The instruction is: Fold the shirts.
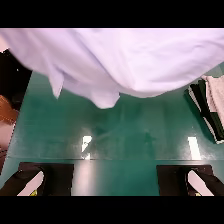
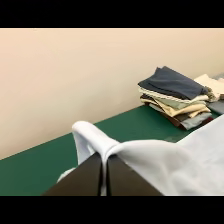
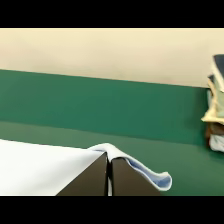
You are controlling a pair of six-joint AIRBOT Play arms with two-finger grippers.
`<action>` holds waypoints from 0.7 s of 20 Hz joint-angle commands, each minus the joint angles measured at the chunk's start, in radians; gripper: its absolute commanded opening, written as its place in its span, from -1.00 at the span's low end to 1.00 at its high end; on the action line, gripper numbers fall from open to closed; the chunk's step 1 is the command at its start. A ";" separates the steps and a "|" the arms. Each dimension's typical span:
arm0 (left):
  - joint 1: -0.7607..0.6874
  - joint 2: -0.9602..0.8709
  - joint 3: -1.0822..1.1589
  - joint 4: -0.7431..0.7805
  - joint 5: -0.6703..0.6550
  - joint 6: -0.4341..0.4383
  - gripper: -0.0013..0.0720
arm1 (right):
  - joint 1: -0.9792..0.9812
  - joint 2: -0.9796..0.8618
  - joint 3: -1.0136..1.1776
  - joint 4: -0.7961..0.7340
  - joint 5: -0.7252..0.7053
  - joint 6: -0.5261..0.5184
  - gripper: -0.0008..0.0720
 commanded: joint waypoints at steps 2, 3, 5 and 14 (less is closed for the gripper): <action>0.000 -0.014 -0.060 0.085 -0.167 -0.064 -0.90 | 0.000 -0.138 0.147 -0.129 0.254 0.069 -0.94; 0.000 -0.030 -0.137 0.090 -0.207 -0.064 -0.90 | 0.012 -0.189 0.144 -0.130 0.290 0.071 -0.94; 0.000 -0.070 -0.332 0.086 -0.253 -0.064 -0.91 | 0.049 -0.289 0.077 -0.131 0.308 0.077 -0.94; 0.000 -0.480 -0.920 0.084 0.224 0.010 -0.90 | 0.185 -0.758 -0.177 -0.127 0.032 0.061 -0.94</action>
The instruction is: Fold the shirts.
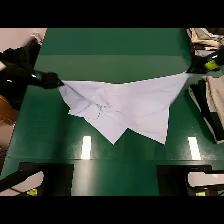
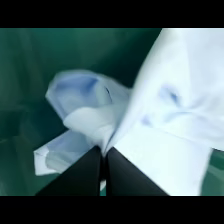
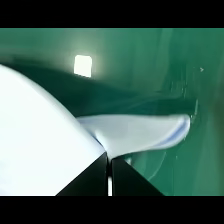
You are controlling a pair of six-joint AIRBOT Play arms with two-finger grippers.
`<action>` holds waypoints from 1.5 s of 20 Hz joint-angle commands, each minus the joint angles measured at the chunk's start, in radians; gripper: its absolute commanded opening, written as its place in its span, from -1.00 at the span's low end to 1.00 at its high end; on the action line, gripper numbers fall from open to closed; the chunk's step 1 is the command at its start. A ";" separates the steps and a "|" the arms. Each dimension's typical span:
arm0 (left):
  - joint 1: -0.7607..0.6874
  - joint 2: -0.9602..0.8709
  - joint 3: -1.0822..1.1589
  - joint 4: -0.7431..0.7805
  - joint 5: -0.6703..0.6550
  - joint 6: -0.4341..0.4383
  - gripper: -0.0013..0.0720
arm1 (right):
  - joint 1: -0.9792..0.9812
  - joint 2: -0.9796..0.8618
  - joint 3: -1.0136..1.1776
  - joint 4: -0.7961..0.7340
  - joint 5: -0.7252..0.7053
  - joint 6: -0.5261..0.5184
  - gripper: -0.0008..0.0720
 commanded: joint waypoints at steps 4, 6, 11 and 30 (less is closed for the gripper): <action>0.000 -0.311 0.043 -0.013 0.319 0.042 -0.90 | 0.037 -0.176 -0.040 0.009 -0.253 -0.005 -0.94; 0.000 -0.328 0.098 -0.012 0.380 0.042 -0.90 | 0.037 -0.175 -0.034 0.009 -0.291 -0.005 -0.94; 0.011 -0.328 0.187 -0.002 0.316 0.023 0.54 | 0.033 -0.173 0.062 0.009 -0.201 -0.006 0.26; 0.077 -0.326 -0.141 -0.196 0.206 0.174 0.40 | -0.071 0.230 -0.492 0.199 -0.137 -0.079 0.26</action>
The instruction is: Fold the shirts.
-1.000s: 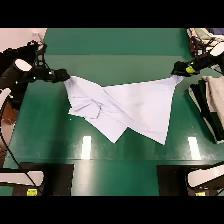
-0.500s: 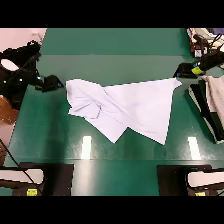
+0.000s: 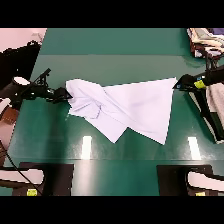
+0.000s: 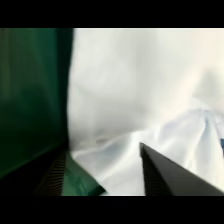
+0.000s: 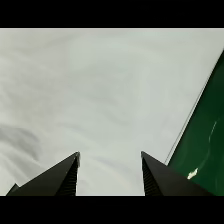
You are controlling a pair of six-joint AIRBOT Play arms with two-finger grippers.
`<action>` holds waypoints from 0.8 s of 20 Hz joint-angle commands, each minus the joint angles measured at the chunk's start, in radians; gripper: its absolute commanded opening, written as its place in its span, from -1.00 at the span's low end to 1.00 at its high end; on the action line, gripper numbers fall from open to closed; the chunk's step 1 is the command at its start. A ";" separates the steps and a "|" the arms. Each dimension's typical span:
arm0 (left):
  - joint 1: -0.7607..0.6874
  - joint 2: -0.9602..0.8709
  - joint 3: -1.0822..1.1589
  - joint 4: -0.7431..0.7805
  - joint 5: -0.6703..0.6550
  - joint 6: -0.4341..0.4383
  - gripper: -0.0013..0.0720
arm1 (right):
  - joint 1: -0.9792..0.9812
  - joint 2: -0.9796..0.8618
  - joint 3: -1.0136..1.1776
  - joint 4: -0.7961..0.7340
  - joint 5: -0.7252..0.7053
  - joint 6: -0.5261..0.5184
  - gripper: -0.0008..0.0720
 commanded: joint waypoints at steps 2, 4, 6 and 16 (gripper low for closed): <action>-0.035 -0.001 -0.014 -0.020 0.034 -0.005 -0.66 | -0.058 0.072 -0.105 0.028 -0.013 -0.003 0.26; -0.020 0.003 0.007 -0.014 -0.016 -0.009 -0.90 | -0.101 0.111 -0.168 0.016 -0.006 -0.002 0.26; -0.002 0.021 0.053 -0.011 -0.081 -0.019 -0.90 | -0.148 0.160 -0.262 0.003 0.012 -0.002 0.26; 0.005 0.123 0.127 -0.011 -0.125 -0.013 -0.90 | -0.109 0.299 -0.775 -0.029 0.035 0.035 0.26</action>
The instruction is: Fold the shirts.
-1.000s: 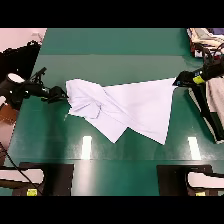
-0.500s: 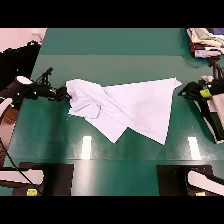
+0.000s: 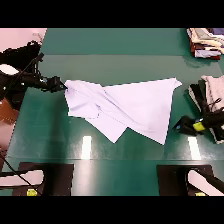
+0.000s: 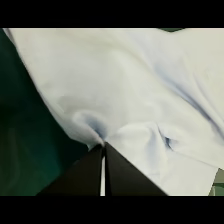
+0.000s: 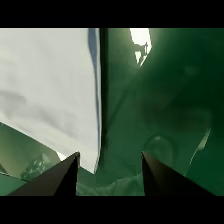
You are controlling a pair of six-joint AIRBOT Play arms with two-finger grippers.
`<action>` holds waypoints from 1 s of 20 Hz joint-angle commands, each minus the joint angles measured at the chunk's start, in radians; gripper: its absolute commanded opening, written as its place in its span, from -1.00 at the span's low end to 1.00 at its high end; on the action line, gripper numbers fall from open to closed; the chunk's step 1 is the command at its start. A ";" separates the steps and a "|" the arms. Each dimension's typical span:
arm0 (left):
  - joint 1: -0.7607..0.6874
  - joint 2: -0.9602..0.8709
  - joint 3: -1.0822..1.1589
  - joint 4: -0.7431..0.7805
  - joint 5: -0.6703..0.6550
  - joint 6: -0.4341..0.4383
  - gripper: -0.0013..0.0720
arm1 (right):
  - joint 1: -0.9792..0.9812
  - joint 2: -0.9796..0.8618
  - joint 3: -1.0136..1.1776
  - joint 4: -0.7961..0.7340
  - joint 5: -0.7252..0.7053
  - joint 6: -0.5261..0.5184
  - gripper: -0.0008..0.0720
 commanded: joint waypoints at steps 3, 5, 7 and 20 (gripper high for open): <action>0.001 0.010 0.006 -0.002 -0.007 0.000 -0.90 | 0.151 0.021 -0.161 0.037 -0.086 0.051 0.26; 0.001 0.010 0.006 -0.002 -0.007 0.000 -0.90 | 0.203 0.021 -0.171 0.050 -0.137 0.092 0.26; 0.001 0.010 0.006 -0.001 -0.007 0.000 -0.90 | 0.231 0.021 -0.171 0.052 -0.167 0.100 0.19; 0.002 0.287 0.096 0.010 -0.090 -0.025 -0.90 | 0.341 0.191 0.239 0.044 -0.202 0.099 -0.94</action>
